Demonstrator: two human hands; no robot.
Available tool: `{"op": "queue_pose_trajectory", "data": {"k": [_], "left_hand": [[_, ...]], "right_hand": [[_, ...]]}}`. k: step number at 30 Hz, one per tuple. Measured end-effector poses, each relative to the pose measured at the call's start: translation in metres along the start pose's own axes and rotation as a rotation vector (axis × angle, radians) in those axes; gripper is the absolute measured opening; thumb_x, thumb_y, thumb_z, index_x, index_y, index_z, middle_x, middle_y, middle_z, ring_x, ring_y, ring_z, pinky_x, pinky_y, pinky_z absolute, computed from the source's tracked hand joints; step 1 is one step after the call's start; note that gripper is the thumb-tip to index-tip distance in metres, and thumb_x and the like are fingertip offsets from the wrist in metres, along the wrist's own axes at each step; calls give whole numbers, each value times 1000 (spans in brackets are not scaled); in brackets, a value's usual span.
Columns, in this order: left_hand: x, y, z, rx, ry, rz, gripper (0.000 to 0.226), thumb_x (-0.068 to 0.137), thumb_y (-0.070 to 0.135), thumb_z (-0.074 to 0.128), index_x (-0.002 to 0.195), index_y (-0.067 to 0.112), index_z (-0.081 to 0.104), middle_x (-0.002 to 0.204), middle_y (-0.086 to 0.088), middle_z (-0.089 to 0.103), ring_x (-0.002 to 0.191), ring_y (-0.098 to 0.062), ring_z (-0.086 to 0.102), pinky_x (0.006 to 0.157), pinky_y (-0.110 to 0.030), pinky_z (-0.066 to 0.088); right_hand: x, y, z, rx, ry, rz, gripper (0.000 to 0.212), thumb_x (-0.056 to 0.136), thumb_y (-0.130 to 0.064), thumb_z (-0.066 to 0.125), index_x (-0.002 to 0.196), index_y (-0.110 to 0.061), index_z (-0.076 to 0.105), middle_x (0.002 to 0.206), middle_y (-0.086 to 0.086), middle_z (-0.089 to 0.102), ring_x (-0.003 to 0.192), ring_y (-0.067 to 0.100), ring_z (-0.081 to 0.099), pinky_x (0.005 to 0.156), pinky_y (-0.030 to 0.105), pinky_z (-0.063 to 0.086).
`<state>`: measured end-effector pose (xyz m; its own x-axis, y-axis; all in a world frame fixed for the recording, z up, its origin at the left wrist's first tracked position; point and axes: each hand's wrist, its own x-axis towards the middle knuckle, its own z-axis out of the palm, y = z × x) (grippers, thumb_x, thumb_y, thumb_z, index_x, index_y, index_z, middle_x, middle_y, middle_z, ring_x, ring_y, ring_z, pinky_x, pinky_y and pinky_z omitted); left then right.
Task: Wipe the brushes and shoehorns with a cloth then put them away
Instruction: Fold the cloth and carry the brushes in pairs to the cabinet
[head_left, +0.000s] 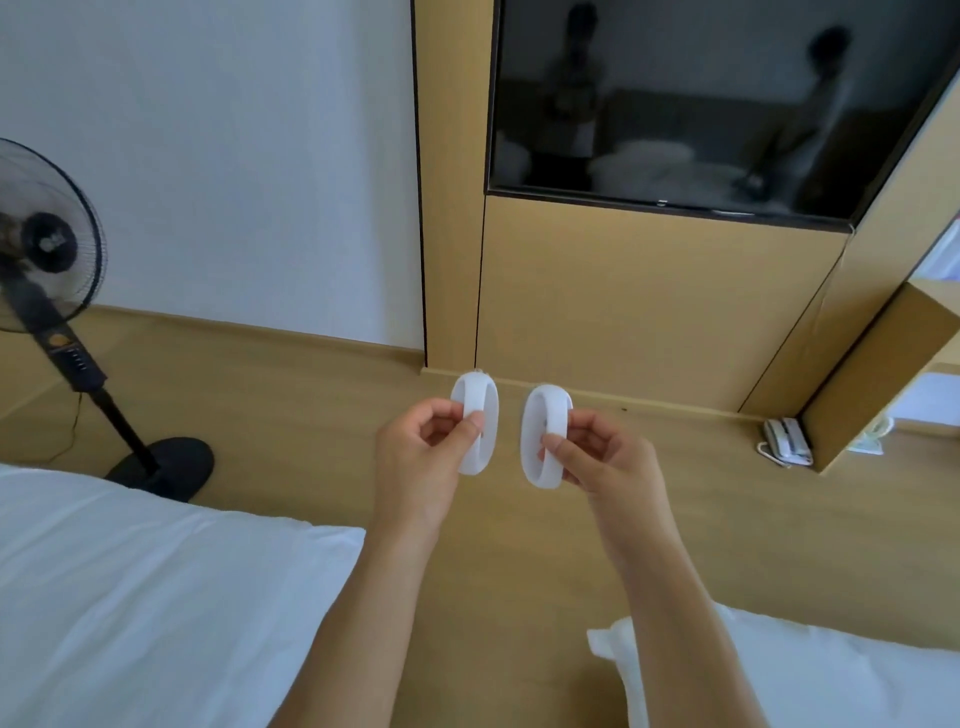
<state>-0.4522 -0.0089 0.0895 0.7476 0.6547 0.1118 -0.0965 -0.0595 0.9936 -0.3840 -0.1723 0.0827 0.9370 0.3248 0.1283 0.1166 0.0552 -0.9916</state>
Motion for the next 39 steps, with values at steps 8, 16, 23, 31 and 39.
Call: {"op": "queue_pose_trajectory", "data": {"k": [8,16,23,31,39], "left_hand": [[127,-28,59,-79,-67,-33,4,82,22,75,81,22,72,82,-5,75,83,-28,70,79,-49,56],[299,-24,99,-136,-208,-53,5,87,19,72,88,15,69,87,-7,74,75,-15,64,72,-38,52],[407,-34,103,-117,-232,-44,3,88,13,69,87,15,67,89,-10,73,76,-14,63,72,-34,49],[523,-58,92,-48,-92,-13,5,86,11,70,88,15,68,86,-7,73,74,-11,64,70,-31,50],[660,-59,89,9,162,37,4,84,11,72,87,14,69,88,-10,73,86,-29,68,78,-44,56]], "right_hand": [[126,22,-4,-1,66,0,15,87,-11,72,97,-22,75,94,4,77,88,19,73,82,43,56],[282,16,15,-45,164,-36,14,89,-9,71,96,-21,75,92,7,76,84,18,70,80,40,53],[387,34,49,-1,165,-30,15,88,-9,71,96,-21,76,93,7,76,85,18,70,79,41,53],[522,68,108,28,7,-7,15,89,-7,70,103,-13,73,95,8,76,86,19,71,77,34,55],[686,85,172,111,-265,-35,16,89,-7,70,96,-21,74,90,-1,75,83,13,70,70,26,53]]}}
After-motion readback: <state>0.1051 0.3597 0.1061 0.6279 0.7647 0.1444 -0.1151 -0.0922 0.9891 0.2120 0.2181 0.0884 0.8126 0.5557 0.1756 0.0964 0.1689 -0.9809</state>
